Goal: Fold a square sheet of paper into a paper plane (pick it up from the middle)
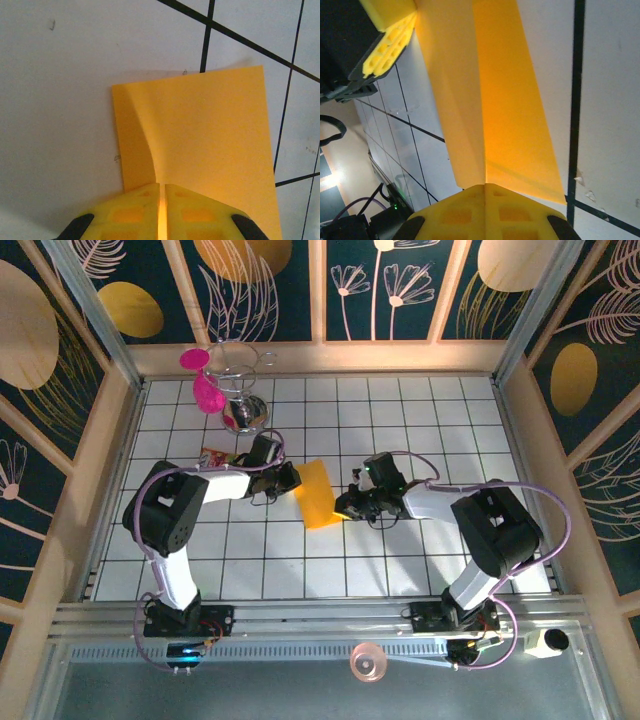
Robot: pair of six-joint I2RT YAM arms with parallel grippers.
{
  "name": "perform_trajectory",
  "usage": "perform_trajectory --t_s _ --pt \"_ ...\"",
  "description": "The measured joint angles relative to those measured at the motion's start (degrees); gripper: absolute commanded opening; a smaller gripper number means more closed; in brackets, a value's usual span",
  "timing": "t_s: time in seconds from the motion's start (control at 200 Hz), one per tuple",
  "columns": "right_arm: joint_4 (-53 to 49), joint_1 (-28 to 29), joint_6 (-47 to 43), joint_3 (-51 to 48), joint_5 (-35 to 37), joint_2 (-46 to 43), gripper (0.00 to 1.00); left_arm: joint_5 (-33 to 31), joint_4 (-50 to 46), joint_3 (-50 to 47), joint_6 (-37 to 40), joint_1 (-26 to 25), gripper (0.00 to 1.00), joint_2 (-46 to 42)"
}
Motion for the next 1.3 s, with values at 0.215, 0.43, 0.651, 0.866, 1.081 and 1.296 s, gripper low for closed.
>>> perform_trajectory --t_s 0.215,0.43,0.651,0.866,1.081,1.296 --pt "3.7 2.6 -1.1 4.9 -2.5 3.6 0.00 0.5 1.2 0.0 0.1 0.0 0.10 0.5" --pt "7.9 3.6 -0.7 7.8 -3.6 9.0 0.00 1.1 1.8 0.2 0.1 0.0 0.09 1.0" --pt "12.0 3.6 1.2 8.0 -3.0 12.2 0.00 1.3 2.1 0.3 0.3 0.0 0.09 1.3" --pt "13.2 3.7 2.5 8.4 -1.5 13.8 0.00 1.5 2.4 0.3 0.3 0.0 0.09 1.4" --pt "13.8 3.8 2.7 8.9 -0.5 15.0 0.00 1.6 2.4 0.3 0.3 0.0 0.08 1.4" --pt "14.4 3.8 3.0 9.0 -0.2 15.0 0.00 1.7 2.7 0.3 0.3 0.0 0.08 1.5"
